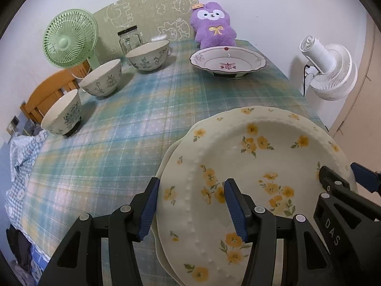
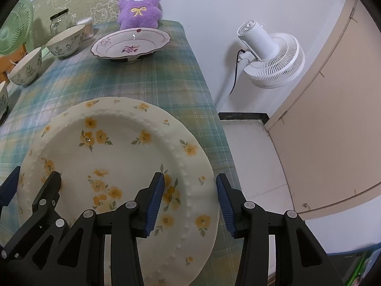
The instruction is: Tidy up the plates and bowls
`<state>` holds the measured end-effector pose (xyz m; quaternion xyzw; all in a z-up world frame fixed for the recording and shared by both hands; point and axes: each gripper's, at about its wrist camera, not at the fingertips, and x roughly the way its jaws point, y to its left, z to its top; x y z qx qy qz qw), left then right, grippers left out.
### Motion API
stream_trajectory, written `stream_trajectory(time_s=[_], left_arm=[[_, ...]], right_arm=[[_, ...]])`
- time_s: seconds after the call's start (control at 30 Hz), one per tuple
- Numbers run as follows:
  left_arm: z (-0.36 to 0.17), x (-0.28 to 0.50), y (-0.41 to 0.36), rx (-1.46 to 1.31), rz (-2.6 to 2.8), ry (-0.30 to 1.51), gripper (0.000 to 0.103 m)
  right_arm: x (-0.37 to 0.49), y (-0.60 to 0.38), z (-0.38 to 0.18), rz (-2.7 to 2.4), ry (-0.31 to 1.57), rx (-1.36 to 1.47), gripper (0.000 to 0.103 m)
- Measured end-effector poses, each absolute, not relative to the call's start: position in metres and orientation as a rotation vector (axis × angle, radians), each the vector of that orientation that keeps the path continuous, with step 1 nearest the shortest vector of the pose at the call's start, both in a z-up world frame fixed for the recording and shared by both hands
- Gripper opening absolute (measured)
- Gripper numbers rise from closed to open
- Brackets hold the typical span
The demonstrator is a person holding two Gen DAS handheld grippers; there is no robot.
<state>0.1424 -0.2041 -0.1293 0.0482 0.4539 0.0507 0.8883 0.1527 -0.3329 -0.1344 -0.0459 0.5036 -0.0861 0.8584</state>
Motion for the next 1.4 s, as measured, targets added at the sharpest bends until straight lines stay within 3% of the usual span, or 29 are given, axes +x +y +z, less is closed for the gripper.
stream_trajectory(time_s=[0.7, 0.93, 1.07, 1.2, 1.4], left_arm=[[-0.130, 0.151, -0.206, 0.183, 0.099, 0.956, 0.058], [-0.112, 0.159, -0.200, 0.158, 0.042, 0.974, 0.070], [-0.087, 0.167, -0.190, 0.153, 0.021, 0.938, 0.072], [-0.063, 0.180, -0.172, 0.120, -0.002, 0.920, 0.073], [-0.029, 0.201, -0.152, 0.124, -0.074, 0.864, 0.075]], right_arm=[[0.159, -0.327, -0.135, -0.140, 1.052, -0.105, 0.049], [0.167, -0.330, -0.114, -0.105, 1.055, -0.060, 0.049], [0.172, -0.319, -0.087, -0.093, 1.012, -0.066, 0.052], [0.183, -0.310, -0.061, -0.109, 0.976, -0.038, 0.064], [0.195, -0.296, -0.029, -0.149, 0.933, -0.009, 0.066]])
